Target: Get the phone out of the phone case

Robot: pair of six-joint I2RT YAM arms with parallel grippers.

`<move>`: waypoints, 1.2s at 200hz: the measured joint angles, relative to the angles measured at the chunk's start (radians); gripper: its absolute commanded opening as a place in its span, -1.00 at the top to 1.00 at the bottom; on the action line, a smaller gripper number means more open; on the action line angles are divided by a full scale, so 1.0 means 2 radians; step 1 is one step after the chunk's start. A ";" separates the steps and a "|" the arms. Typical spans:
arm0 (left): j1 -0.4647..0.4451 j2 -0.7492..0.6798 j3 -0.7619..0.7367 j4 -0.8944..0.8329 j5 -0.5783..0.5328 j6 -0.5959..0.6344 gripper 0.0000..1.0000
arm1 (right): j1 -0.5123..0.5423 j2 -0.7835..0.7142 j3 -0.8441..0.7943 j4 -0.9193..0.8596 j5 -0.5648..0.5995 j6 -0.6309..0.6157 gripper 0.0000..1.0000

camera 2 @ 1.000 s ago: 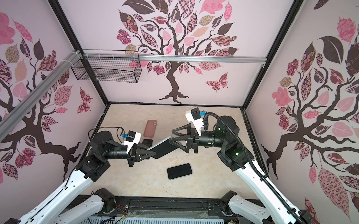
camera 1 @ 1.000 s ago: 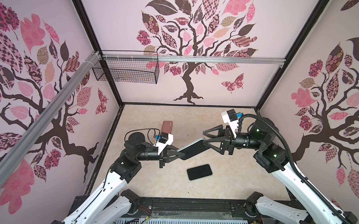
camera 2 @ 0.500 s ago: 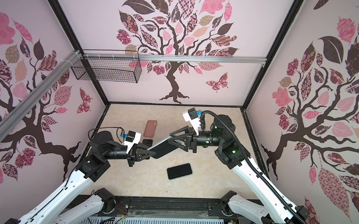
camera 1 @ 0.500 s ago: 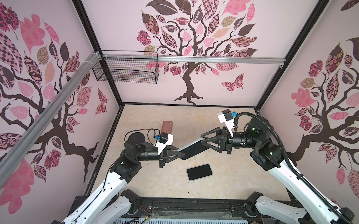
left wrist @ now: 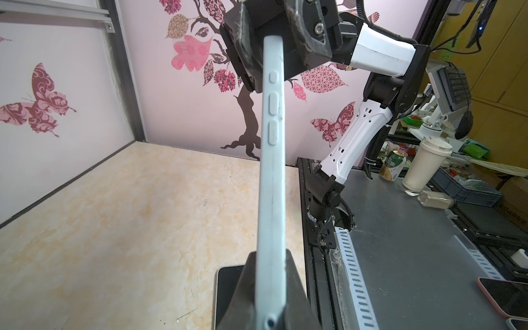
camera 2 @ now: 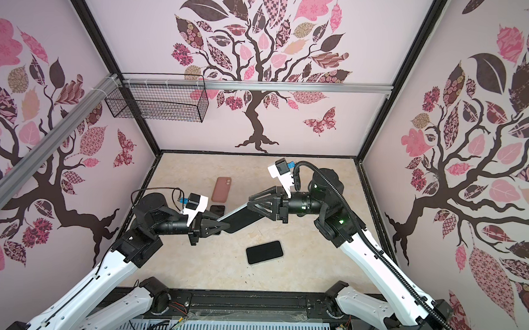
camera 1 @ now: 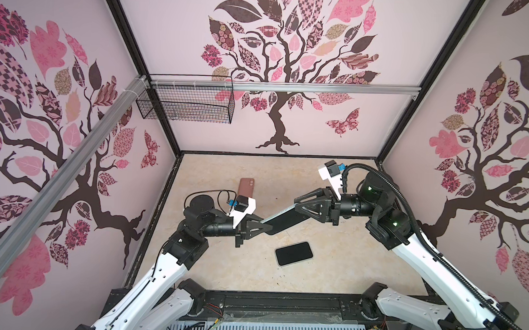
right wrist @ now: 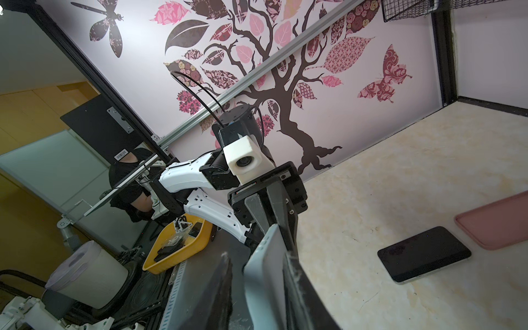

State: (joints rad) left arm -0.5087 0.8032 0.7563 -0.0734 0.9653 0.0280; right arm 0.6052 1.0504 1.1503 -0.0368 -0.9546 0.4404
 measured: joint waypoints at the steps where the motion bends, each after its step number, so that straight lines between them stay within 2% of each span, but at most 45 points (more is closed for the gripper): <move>1: 0.000 0.000 0.000 0.000 0.000 0.000 1.00 | 0.000 0.000 0.000 0.000 0.000 0.000 0.41; 120: 0.000 0.000 0.001 -0.023 -0.015 0.033 1.00 | -0.004 0.010 -0.017 0.036 -0.015 0.029 0.64; 240: 0.000 -0.006 0.035 -0.104 -0.090 0.141 1.00 | -0.012 0.029 -0.015 0.042 -0.019 0.062 0.80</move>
State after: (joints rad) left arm -0.5091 0.7906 0.8265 -0.2817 0.7860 0.3107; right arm 0.5819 1.1076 1.1202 0.0479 -0.9920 0.5640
